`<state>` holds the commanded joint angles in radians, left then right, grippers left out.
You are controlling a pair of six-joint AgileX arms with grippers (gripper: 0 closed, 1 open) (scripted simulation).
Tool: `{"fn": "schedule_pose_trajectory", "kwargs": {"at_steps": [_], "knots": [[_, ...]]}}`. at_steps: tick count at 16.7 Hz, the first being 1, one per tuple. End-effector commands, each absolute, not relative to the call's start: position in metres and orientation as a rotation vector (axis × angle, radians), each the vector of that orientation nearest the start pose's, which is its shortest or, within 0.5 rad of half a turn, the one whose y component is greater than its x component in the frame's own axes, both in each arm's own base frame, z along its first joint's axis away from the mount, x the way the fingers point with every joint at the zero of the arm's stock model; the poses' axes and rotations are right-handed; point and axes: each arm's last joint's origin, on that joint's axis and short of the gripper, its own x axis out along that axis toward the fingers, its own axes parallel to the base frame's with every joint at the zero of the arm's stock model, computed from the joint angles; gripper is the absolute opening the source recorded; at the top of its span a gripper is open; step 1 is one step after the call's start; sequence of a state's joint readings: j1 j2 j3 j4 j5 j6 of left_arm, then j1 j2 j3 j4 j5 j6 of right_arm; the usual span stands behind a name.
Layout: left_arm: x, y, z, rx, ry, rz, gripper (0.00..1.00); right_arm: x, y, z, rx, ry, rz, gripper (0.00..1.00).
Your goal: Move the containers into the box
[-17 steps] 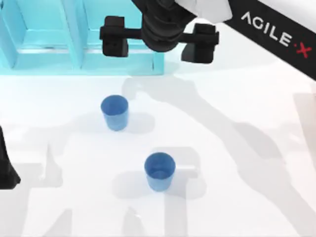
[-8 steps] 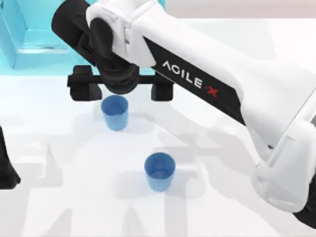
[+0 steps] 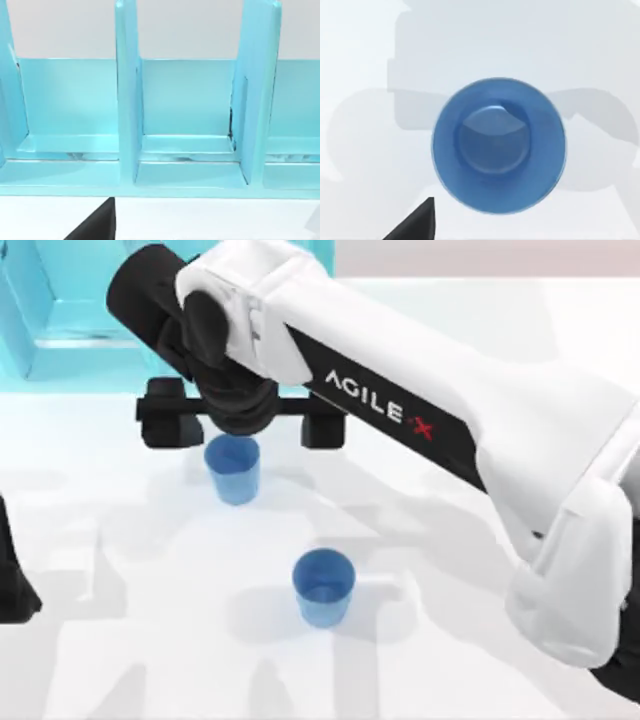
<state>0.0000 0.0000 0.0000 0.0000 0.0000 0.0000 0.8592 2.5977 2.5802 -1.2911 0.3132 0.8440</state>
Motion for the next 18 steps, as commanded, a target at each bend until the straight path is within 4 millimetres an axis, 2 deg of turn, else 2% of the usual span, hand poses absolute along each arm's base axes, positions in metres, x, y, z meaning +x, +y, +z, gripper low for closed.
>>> {"fn": "schedule_pose_trajectory", "kwargs": {"at_steps": [6, 8, 11, 18], "knots": [[0.106, -0.001, 0.16, 0.0, 0.0, 0.0, 1.0, 0.368, 0.395, 0.136, 0.007, 1.17, -0.008, 1.0], [0.106, -0.001, 0.16, 0.0, 0.0, 0.0, 1.0, 0.371, 0.394, 0.127, 0.006, 1.171, -0.008, 1.0], [0.106, -0.001, 0.16, 0.0, 0.0, 0.0, 1.0, 0.372, 0.394, 0.127, 0.006, 1.171, -0.008, 1.0], [0.106, -0.001, 0.16, 0.0, 0.0, 0.0, 1.0, 0.372, 0.394, 0.127, 0.006, 1.171, -0.008, 0.47]]}}
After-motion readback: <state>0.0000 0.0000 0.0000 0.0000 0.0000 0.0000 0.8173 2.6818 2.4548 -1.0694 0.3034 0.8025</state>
